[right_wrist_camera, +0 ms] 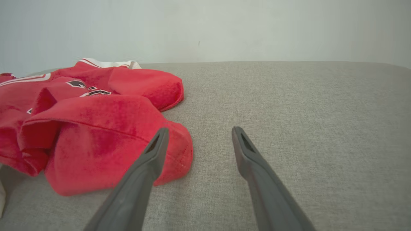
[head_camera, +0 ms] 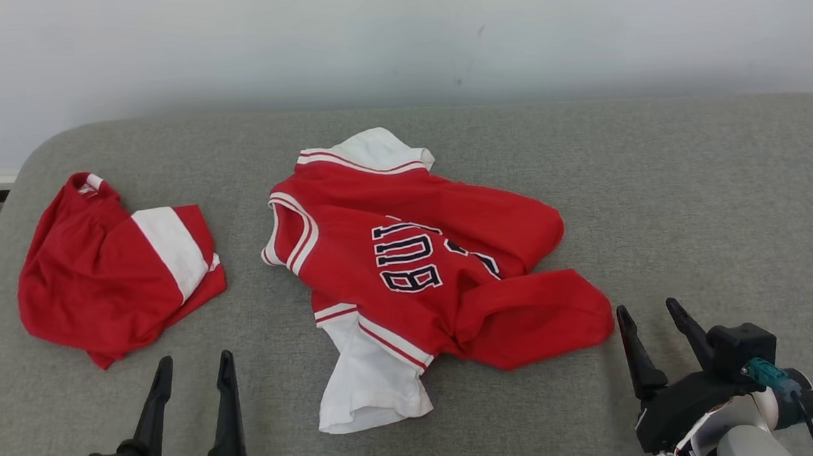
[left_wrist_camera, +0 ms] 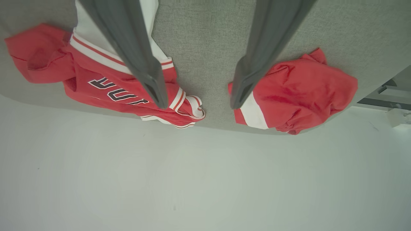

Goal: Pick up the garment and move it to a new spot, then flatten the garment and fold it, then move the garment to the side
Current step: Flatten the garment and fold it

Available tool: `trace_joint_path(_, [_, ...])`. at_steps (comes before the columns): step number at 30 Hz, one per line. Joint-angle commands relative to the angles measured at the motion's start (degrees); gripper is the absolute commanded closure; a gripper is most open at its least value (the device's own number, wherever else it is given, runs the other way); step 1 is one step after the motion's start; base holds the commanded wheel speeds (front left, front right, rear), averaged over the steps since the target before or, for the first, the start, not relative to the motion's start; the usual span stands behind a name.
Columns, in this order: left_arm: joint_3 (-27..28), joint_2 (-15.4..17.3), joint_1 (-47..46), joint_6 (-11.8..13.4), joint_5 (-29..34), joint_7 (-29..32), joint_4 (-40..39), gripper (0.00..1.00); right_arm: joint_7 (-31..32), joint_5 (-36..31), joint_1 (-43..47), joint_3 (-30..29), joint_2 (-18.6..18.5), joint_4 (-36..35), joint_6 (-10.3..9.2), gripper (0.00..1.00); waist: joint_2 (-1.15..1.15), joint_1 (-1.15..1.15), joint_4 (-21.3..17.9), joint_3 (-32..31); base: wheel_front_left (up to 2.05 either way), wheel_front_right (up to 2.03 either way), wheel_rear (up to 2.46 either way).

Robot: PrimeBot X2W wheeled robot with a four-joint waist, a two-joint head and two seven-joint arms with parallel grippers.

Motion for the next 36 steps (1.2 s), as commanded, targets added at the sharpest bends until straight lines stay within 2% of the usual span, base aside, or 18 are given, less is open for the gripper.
trace_joint_path(1, [0.2, -0.2, -0.9, -0.3, 0.0, 0.0, 0.3, 0.00, -0.3, -0.2, -1.2, 0.5, -0.6, 1.8, -0.15, 0.00, 0.00, -0.01, 1.8, 1.4, 0.00, 0.00, 0.00])
trace_joint_path(11, [0.8, -0.9, -2.3, -0.8, -0.1, 0.0, 1.4, 0.00, -1.3, 0.3, -6.3, 1.4, -0.2, 15.2, -0.15, 0.00, 0.00, -0.01, 4.8, 3.2, 0.00, 0.00, 0.00])
trace_joint_path(12, [0.9, -0.9, -2.3, -0.9, 0.0, 0.0, 1.4, 0.00, -1.4, 0.5, -6.7, 1.6, 0.1, 16.2, -0.15, 0.23, 0.00, -0.01, 4.9, 3.2, 0.00, 0.00, 0.00])
trace_joint_path(13, [1.0, -1.0, -2.2, -1.0, 0.0, 0.0, 1.4, 0.00, -1.3, 0.6, -6.9, 1.8, 0.2, 17.0, -0.14, 0.53, 0.00, -0.01, 4.9, 3.2, 0.00, 0.00, 0.00])
trace_joint_path(14, [1.0, -1.0, -2.2, -1.0, 0.1, 0.0, 1.5, 0.00, -1.3, 0.7, -7.2, 2.0, 0.4, 17.7, -0.15, 1.00, 0.00, -0.01, 5.0, 3.2, 0.00, 0.00, 0.00])
trace_joint_path(17, [1.5, -1.0, -1.6, -1.0, 0.2, 0.0, 1.6, 0.00, -1.4, 1.2, -7.8, 2.1, 0.6, 17.5, -0.15, 1.00, 0.00, -0.01, 4.4, 2.8, 0.00, 0.00, 0.00])
trace_joint_path(22, [1.3, -1.0, -0.8, -1.1, 0.3, 0.0, 2.4, 0.00, -1.5, 1.1, -6.1, 1.0, -0.4, 12.5, -0.15, 1.00, 0.00, -0.01, 2.4, 1.3, 0.00, 0.00, 0.00])
trace_joint_path(27, [0.9, -1.0, 0.0, -0.9, -0.6, 0.0, 3.2, 0.00, -1.5, 0.0, -1.9, -1.1, -2.2, 6.1, -0.15, 1.00, 0.00, -0.01, -0.2, -0.4, 0.00, 0.00, 0.00])
trace_joint_path(36, [0.1, -1.1, 1.1, -0.3, -1.3, 0.0, 3.3, 0.00, -1.5, 0.0, 6.1, -6.0, -5.8, -0.2, -0.15, 1.00, 0.00, -0.01, -2.8, -1.4, 0.00, 0.00, 0.00])
